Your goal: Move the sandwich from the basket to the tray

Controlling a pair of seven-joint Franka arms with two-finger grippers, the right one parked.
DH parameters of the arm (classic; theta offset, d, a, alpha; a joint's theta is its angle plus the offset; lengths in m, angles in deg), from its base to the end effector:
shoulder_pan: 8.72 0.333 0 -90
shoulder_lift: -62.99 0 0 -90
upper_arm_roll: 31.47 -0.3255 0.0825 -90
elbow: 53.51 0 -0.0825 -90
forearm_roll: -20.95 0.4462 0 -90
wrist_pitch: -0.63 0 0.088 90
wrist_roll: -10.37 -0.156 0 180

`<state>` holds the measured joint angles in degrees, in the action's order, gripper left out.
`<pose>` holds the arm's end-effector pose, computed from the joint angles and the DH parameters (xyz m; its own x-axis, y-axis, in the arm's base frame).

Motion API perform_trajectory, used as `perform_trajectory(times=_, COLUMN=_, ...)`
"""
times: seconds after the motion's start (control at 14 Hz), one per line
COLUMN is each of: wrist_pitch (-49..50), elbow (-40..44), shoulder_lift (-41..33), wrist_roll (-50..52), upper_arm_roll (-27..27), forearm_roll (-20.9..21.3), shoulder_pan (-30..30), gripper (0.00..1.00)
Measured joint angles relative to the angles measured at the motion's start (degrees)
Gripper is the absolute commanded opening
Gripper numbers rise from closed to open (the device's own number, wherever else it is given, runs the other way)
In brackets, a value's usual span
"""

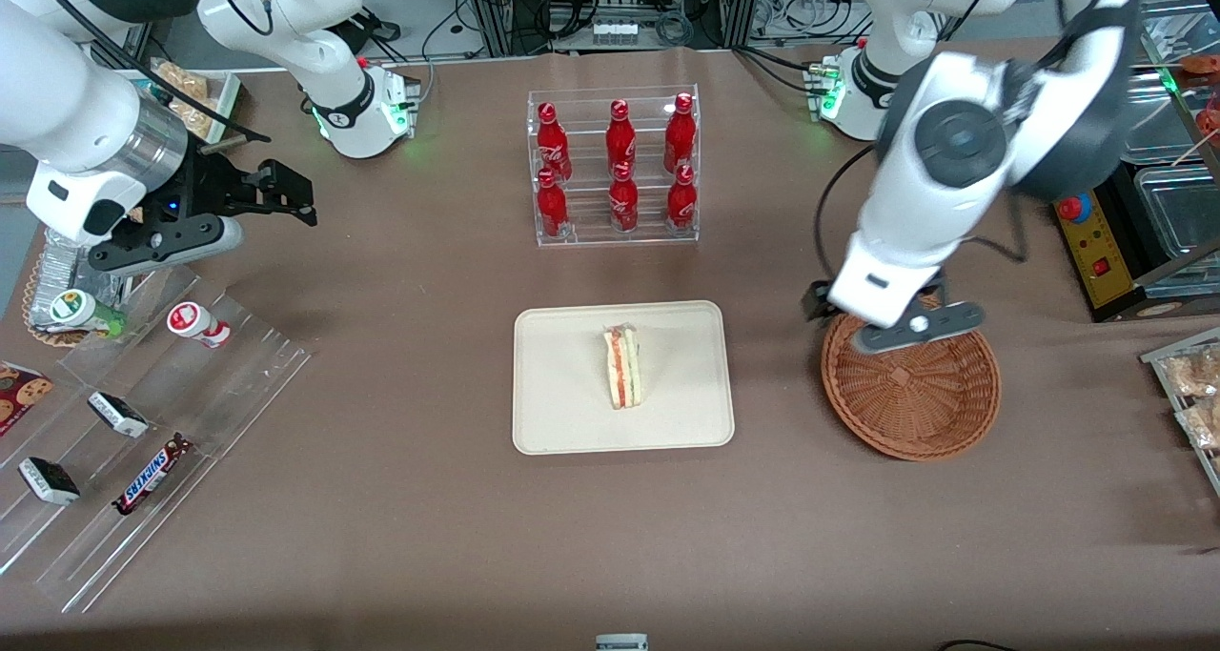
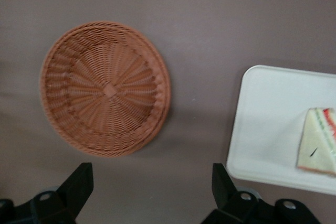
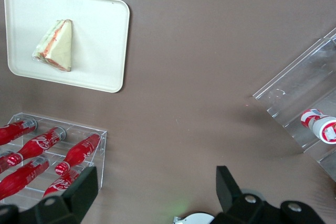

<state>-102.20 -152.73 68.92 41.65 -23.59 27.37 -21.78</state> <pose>0.6128 -0.2163 0.4530 0.9882 0.1525 0.0141 0.1532 -0.9830 -0.1013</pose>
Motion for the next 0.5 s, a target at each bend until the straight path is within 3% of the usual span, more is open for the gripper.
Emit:
perform_trajectory(times=0.29, wrist_pitch=6.37, elbow=-2.02, shoulder_lift=-6.91, wrist_roll=-13.35, upper_arm_roll=-0.45, forearm_roll=-2.79, shoulder_pan=6.56, gripper=1.00)
perform_trajectory(times=0.5, wrist_pitch=10.08, elbow=-0.81, shoulder_lift=-9.90, wrist_roll=-25.87, upper_arm_roll=-5.74, forearm_roll=-5.68, shoulder_pan=8.68, gripper=1.00)
